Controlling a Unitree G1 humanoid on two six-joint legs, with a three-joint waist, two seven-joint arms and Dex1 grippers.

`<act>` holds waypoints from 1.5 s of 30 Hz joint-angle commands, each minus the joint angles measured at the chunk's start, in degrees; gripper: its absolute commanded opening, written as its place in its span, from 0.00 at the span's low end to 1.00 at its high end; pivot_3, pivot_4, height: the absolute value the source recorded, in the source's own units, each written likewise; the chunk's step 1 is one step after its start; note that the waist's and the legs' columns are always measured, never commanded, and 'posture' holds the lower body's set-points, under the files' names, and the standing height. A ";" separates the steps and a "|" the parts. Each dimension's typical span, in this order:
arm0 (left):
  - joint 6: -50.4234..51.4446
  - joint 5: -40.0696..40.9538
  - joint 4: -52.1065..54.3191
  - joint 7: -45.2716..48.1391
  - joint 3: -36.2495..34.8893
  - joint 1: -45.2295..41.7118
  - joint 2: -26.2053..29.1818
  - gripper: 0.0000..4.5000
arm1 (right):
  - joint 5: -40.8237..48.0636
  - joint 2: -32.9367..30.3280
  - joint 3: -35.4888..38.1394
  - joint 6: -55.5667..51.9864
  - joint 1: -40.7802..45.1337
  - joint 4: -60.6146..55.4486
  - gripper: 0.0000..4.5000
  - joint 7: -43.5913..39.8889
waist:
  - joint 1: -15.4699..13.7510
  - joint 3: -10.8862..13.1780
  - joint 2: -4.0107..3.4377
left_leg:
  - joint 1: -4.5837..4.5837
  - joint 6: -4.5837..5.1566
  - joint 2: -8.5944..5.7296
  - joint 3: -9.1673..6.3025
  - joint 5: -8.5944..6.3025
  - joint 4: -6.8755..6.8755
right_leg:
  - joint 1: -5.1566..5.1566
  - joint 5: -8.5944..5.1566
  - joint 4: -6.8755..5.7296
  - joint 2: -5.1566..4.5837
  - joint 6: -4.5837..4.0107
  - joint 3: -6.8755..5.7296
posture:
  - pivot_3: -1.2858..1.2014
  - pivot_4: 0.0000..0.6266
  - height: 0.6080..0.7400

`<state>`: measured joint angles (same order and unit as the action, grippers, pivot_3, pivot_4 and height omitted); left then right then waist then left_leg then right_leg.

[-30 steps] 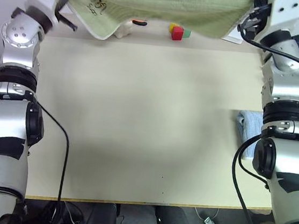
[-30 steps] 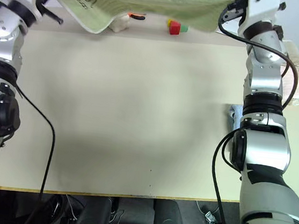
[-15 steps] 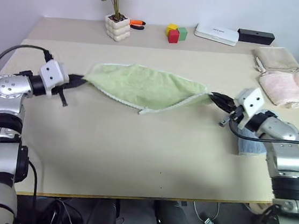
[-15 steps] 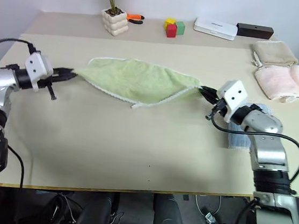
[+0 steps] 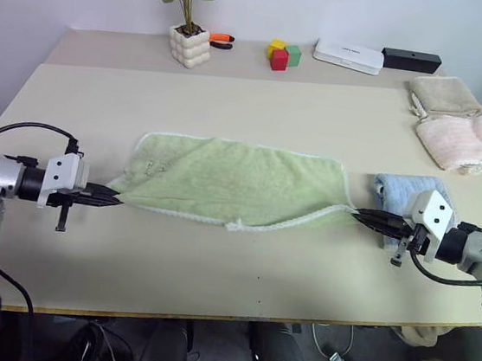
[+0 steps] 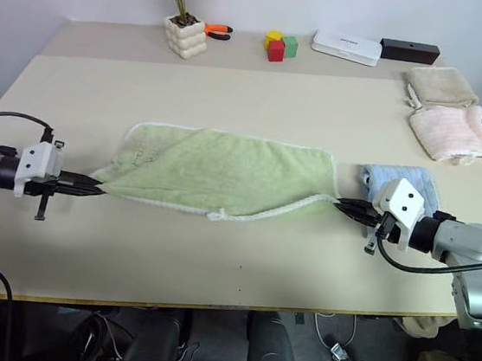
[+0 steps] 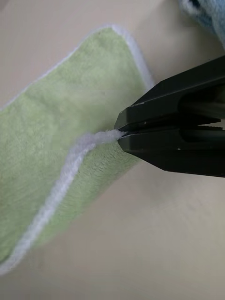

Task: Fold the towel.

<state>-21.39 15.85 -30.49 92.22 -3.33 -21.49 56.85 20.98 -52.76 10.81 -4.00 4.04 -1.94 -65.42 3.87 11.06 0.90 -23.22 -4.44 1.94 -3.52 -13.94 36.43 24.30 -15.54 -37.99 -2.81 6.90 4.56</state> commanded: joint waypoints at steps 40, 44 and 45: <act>4.05 -4.34 -18.67 -17.04 -1.77 -15.83 -12.99 0.00 | -7.30 7.95 -2.26 0.34 17.14 14.09 0.00 12.64 | -1.27 -0.01 0.02 | 0.79 0.25 0.03 0.03 -0.15 0.06 | -0.86 -0.08 0.12 0.07 -0.06 0.00 | 0.52 0.24 1.00; 4.08 -5.03 -20.28 -17.98 -1.71 -16.10 -13.35 0.00 | -9.75 7.41 -3.28 1.09 17.29 16.32 0.00 13.60 | -1.32 -0.01 0.02 | 0.78 0.25 0.02 0.03 -0.15 0.07 | -0.86 -0.08 0.12 0.07 -0.06 0.00 | 0.52 0.24 1.00; 4.26 -5.15 -20.90 -18.45 -1.78 -16.35 -13.49 0.00 | -10.06 7.65 -3.35 0.90 17.51 16.82 0.00 13.98 | -1.31 -0.02 0.01 | 0.79 0.25 0.02 0.03 -0.15 0.07 | -0.86 -0.08 0.12 0.07 -0.05 0.00 | 0.52 0.24 1.00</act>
<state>-16.77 11.04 -51.02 74.61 -4.68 -36.47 43.04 11.41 -44.63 6.96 -4.10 20.39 14.60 -52.26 2.56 11.04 0.91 -22.43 -4.20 1.96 -3.49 -14.09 36.50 23.44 -15.63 -37.87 -2.74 6.85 4.56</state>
